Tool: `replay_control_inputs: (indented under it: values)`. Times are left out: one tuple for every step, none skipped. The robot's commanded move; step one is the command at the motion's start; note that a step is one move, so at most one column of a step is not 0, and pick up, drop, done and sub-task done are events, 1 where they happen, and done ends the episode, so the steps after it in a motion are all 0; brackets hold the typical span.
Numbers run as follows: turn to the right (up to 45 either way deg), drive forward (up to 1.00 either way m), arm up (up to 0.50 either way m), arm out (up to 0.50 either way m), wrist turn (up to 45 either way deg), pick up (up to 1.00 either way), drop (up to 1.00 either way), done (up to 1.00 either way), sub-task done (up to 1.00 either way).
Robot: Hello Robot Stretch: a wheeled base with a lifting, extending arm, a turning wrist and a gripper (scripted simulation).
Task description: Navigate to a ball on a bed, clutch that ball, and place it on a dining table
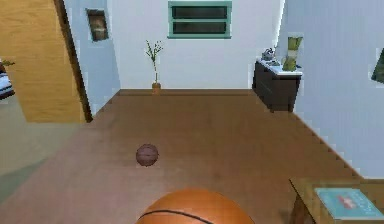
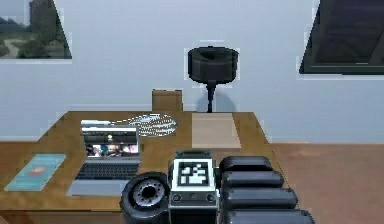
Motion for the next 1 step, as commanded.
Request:
replay_control_inputs:
  values:
    - [-9.0, 0.0, 0.0, 0.0, 0.0, 0.0, 0.0, 0.0, 0.0]
